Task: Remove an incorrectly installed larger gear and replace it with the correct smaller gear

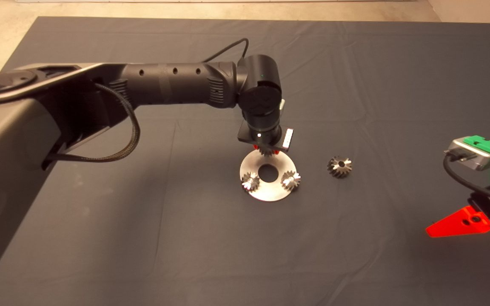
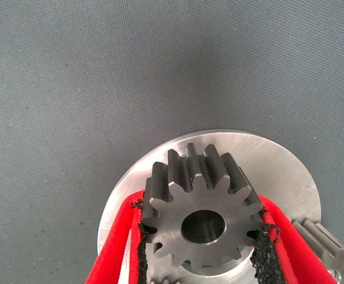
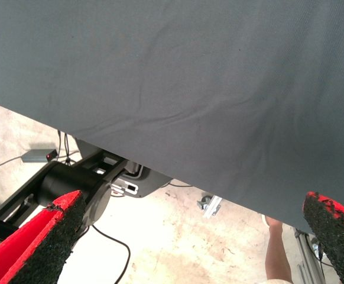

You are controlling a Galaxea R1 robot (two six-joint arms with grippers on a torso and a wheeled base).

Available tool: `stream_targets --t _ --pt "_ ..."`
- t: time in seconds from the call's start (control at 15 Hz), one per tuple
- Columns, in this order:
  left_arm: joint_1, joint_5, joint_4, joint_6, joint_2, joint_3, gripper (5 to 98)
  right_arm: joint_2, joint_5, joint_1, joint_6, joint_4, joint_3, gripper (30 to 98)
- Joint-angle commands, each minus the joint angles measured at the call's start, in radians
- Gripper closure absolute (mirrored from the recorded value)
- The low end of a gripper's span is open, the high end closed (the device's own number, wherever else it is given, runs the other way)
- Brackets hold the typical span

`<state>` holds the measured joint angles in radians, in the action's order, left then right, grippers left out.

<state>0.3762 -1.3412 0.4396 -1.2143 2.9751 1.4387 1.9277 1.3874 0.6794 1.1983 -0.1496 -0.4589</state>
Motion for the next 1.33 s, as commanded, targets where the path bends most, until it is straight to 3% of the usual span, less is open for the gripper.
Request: stream_targets --t 0.0,0.8,1.0,1.07,1.2,1.27 --pt "0.017 0.008 0.004 0.005 0.006 -0.009 69.9 -0.006 0.001 0.022 0.006 -0.036 0.005 30.8" --pt "0.027 -0.003 0.001 0.002 0.006 -0.011 63.0 -0.006 0.001 0.022 0.006 -0.036 0.005 30.8" --pt "0.032 -0.015 -0.002 -0.001 0.006 -0.017 59.5 -0.006 0.001 0.022 0.006 -0.036 0.005 30.8" --pt "0.039 -0.029 -0.007 -0.005 0.005 -0.041 55.9 -0.007 0.001 0.022 0.006 -0.036 0.005 30.8" --pt "0.172 -0.061 -0.017 -0.040 0.004 -0.094 55.1 -0.008 0.001 0.022 0.006 -0.036 0.005 30.8" --pt "0.204 -0.073 -0.032 -0.065 0.003 -0.136 54.9 -0.009 0.001 0.022 0.006 -0.036 0.005 30.8"
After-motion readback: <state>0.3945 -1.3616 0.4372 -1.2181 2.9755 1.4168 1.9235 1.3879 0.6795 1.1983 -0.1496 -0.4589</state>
